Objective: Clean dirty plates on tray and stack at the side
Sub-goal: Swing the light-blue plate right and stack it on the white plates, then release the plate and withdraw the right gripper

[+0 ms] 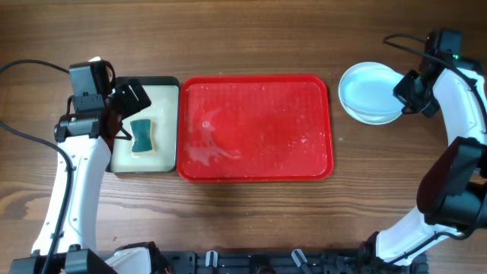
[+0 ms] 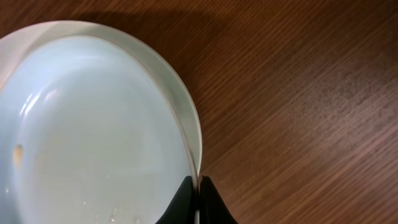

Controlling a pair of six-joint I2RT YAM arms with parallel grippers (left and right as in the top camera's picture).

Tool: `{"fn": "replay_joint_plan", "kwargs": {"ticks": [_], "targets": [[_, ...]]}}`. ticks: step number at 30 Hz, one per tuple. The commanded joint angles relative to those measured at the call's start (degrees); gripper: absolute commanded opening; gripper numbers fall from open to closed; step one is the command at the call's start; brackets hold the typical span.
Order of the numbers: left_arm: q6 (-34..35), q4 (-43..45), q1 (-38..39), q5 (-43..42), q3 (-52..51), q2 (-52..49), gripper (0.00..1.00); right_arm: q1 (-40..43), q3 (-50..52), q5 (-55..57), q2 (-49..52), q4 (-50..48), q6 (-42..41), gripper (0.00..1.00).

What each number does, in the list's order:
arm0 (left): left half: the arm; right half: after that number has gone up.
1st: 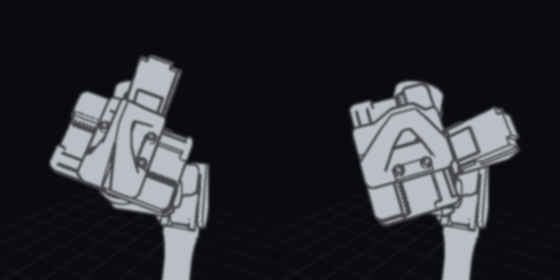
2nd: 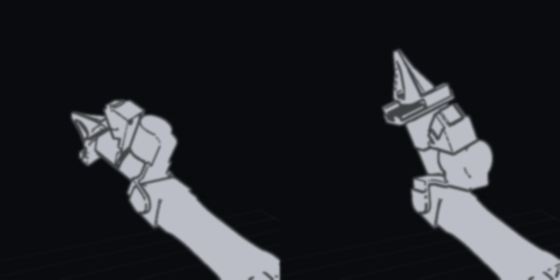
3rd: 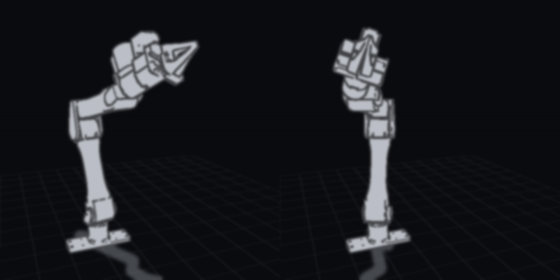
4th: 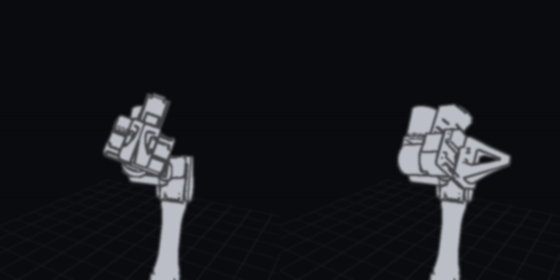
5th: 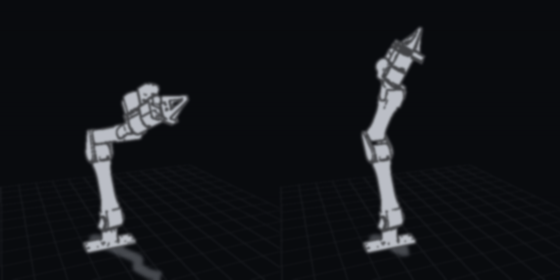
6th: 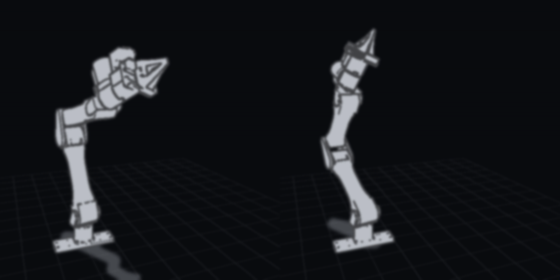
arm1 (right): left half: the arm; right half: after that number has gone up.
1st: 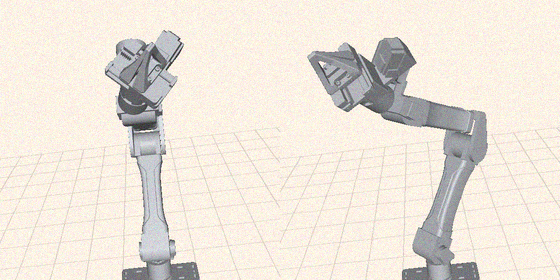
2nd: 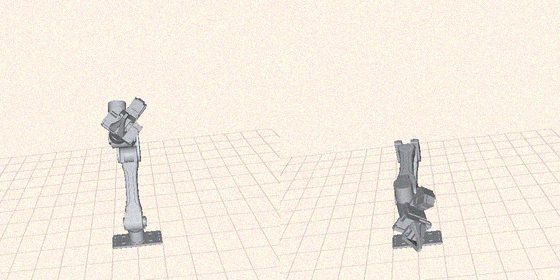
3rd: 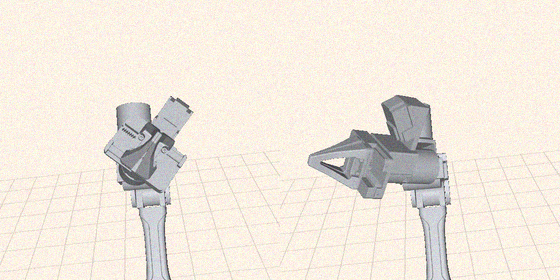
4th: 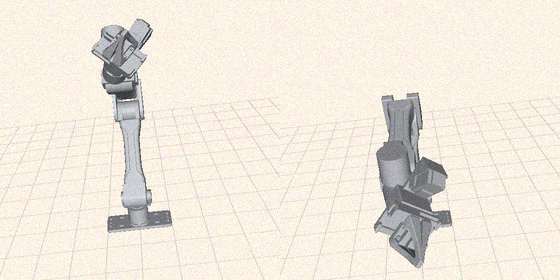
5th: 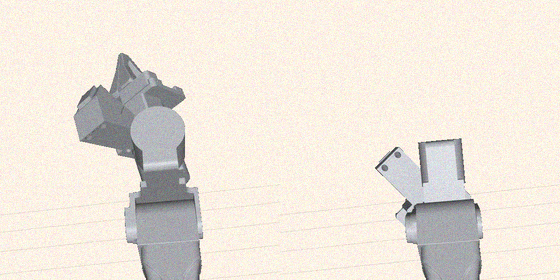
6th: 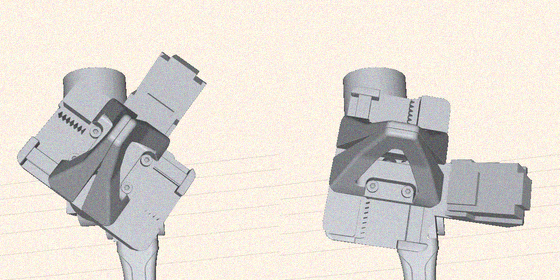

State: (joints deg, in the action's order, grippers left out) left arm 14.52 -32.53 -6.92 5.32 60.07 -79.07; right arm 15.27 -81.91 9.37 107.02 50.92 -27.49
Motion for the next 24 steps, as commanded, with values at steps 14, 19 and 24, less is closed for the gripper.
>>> {"fn": "replay_joint_plan", "kwargs": {"ticks": [14, 19, 24], "targets": [[0.9, 0.2, -0.3, 0.6, 0.6, 0.3, 1.0, -1.3, 0.9, -15.7, -1.8, -0.1, 17.4, 0.57], [0.9, 0.2, -0.3, 0.6, 0.6, 0.3, 1.0, -5.2, 0.9, -15.8, -1.8, 0.1, 22.6, 0.75], [0.9, 0.2, -0.3, 0.6, 0.6, 0.3, 1.0, -7.4, 0.9, -15.9, -1.8, -0.2, 22.6, 1.0]]}}
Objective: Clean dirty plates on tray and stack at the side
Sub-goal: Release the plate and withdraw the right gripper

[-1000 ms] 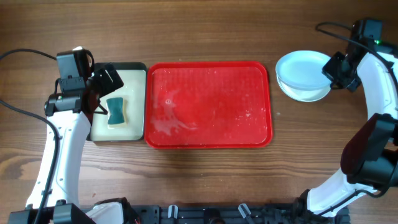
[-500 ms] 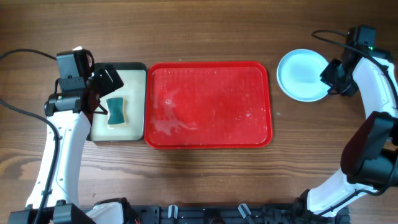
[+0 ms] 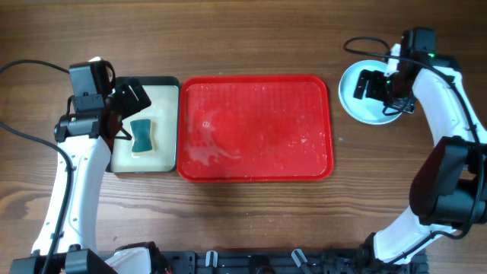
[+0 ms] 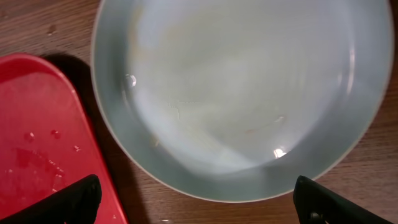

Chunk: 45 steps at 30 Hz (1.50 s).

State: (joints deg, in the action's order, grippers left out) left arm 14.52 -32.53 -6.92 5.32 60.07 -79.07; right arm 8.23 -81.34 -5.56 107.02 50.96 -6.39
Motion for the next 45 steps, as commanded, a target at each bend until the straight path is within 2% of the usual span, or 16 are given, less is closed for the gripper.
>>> {"fn": "replay_joint_plan", "kwargs": {"ticks": [1, 13, 30, 40, 45], "targets": [[0.9, 0.2, -0.3, 0.5, 0.6, 0.3, 1.0, -0.3, 0.3, -0.9, -1.8, -0.9, 1.5, 1.0], [0.9, 0.2, -0.3, 0.6, 0.6, 0.3, 1.0, -0.3, 0.3, -0.9, -1.8, -11.5, 1.5, 1.0], [0.9, 0.2, -0.3, 0.6, 0.6, 0.3, 1.0, -0.4, 0.4, -0.9, -3.2, -11.5, 1.5, 1.0], [0.9, 0.2, -0.3, 0.6, 0.6, 0.3, 1.0, -8.6, 0.4, -0.9, -32.1, -11.4, 1.5, 1.0], [0.9, 0.2, -0.3, 0.5, 0.6, 0.3, 1.0, -8.8, 0.4, -0.9, -43.7, -10.8, 1.5, 1.0]]}}
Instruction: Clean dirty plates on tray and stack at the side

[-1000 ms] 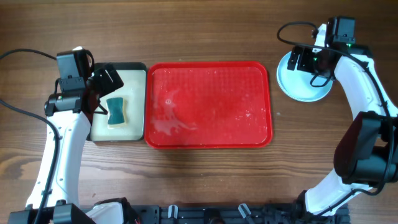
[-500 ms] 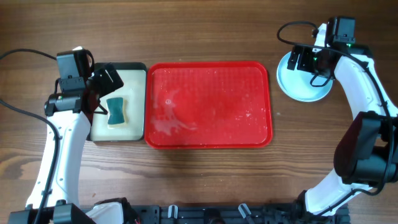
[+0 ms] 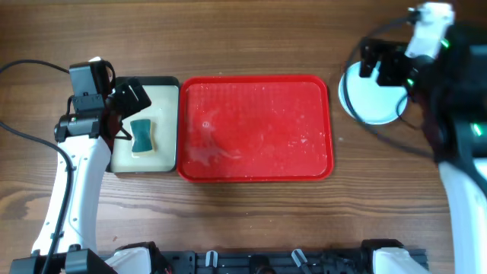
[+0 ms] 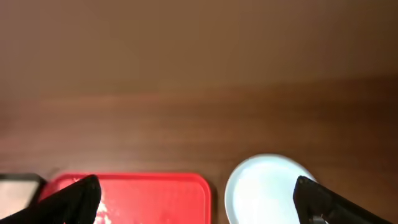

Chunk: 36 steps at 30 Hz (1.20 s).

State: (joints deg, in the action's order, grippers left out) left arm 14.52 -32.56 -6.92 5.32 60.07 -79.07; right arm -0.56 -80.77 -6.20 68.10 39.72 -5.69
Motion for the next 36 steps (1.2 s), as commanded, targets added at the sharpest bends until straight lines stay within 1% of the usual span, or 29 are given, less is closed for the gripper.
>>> {"fn": "replay_joint_plan", "kwargs": {"ticks": [1, 3, 6, 11, 13, 15, 18, 20, 23, 25, 28, 33, 36], "targets": [[0.9, 0.2, -0.3, 0.6, 0.6, 0.3, 1.0, 0.0, -0.2, -0.3, -7.4, 0.6, 0.8, 1.0], [0.9, 0.2, -0.3, 0.6, 0.6, 0.3, 1.0, 0.0, -0.2, -0.2, -11.9, 0.6, 0.9, 1.0], [0.9, 0.2, -0.3, 0.6, 0.6, 0.3, 1.0, 0.0, -0.2, 3.8, -16.8, 0.7, 5.6, 1.0], [0.9, 0.2, -0.3, 0.6, 0.6, 0.3, 1.0, 0.0, -0.2, 3.8, -23.4, 3.7, 5.7, 1.0], [0.9, 0.2, -0.3, 0.5, 0.6, 0.3, 1.0, -0.4, 0.2, 4.9, -25.9, 4.9, 7.3, 1.0], [0.9, 0.2, -0.3, 0.5, 0.6, 0.3, 1.0, -0.6, 1.8, 4.9, -28.7, 4.7, 8.5, 1.0], [0.9, 0.2, -0.3, 0.6, 0.6, 0.3, 1.0, -0.6, 8.1, 4.9, -34.3, 2.1, 8.5, 1.0], [0.9, 0.2, -0.3, 0.6, 0.6, 0.3, 1.0, -0.6, 15.3, 4.8, -39.1, -2.1, 7.6, 1.0], [0.9, 0.2, -0.3, 0.6, 0.6, 0.3, 1.0, -0.6, 28.7, 4.4, -47.7, -11.2, 4.9, 1.0], [0.9, 0.2, -0.3, 0.6, 0.6, 0.3, 1.0, -0.6, 39.0, 3.5, -53.7, -19.2, 1.7, 1.0], [0.9, 0.2, -0.3, 0.5, 0.6, 0.3, 1.0, -0.6, 51.3, 0.2, -60.1, -29.9, 0.5, 1.0], [0.9, 0.2, -0.3, 0.6, 0.6, 0.3, 1.0, -1.6, 66.2, -1.1, -67.9, -46.7, -1.4, 1.0], [0.9, 0.2, -0.3, 0.6, 0.6, 0.3, 1.0, -2.4, 70.3, -0.6, -67.9, -52.2, -1.8, 1.0]]}}
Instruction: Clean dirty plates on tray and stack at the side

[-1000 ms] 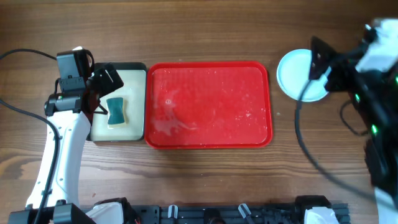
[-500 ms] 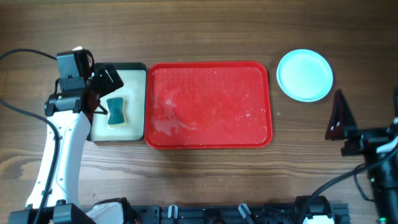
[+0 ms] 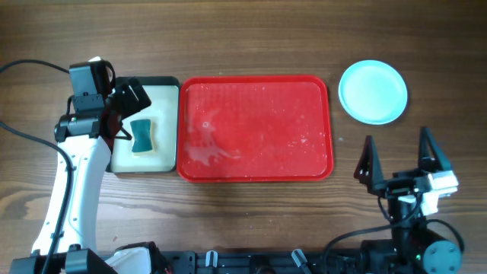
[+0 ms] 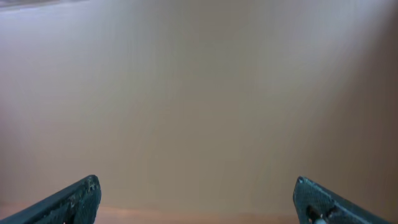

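Observation:
The red tray [image 3: 255,128] lies mid-table, wet, with water drops and no plate on it. A stack of pale blue plates [image 3: 373,92] rests on the wood to its right, untouched. My right gripper [image 3: 397,158] stands open near the table's front right edge, well away from the plates. In the right wrist view the gripper [image 4: 198,205] shows only its two dark fingertips [image 4: 74,202] far apart over a blurred tan surface. My left gripper [image 3: 125,103] hovers open over the white sponge dish, holding nothing.
A white rectangular dish [image 3: 146,125] sits against the tray's left side, with a teal sponge [image 3: 141,135] lying in it. Bare wooden table [image 3: 251,221] surrounds everything. A cable [image 3: 30,68] runs along the far left.
My right arm was above the plate stack at the back right. It has pulled back to the front right edge, still open. The plates show in full. The left arm is unchanged.
At first my right gripper was shut on the rim of the top plate, which sat offset on the stack. Then it was open just above the plates, stacked evenly. Later it was higher over them, and now it stands far back.

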Controlling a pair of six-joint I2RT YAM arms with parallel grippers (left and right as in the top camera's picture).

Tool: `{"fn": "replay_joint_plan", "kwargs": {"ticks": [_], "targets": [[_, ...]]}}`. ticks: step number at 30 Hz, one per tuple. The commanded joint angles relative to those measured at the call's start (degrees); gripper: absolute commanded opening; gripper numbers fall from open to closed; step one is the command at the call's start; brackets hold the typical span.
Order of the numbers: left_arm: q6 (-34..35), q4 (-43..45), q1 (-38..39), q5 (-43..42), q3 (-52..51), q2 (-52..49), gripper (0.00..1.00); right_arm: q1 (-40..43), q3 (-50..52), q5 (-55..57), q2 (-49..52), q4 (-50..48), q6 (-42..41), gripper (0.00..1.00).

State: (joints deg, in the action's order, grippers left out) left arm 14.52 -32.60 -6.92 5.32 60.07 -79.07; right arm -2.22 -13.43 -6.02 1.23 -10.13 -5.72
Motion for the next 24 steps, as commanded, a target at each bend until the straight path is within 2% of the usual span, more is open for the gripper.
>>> {"fn": "replay_joint_plan", "kwargs": {"ticks": [1, 11, 18, 21, 24], "targets": [[0.9, 0.2, -0.3, 0.6, 0.6, 0.3, 1.0, -1.0, 4.2, -0.4, -1.0, -3.2, -2.0, 1.0], [0.9, 0.2, -0.3, 0.6, 0.6, 0.3, 1.0, -1.2, 13.2, -0.4, -1.0, -2.2, -2.4, 1.0], [0.9, 0.2, -0.3, 0.6, 0.6, 0.3, 1.0, -1.2, 13.2, 0.4, -1.0, 9.6, 0.3, 1.0], [0.9, 0.2, -0.3, 0.6, 0.6, 0.3, 1.0, -1.2, 13.2, 0.4, -1.0, 9.8, 4.1, 1.0], [0.9, 0.2, -0.3, 0.6, 0.6, 0.3, 1.0, -1.2, 13.2, 0.4, -1.0, 9.8, 4.2, 1.0]]}}
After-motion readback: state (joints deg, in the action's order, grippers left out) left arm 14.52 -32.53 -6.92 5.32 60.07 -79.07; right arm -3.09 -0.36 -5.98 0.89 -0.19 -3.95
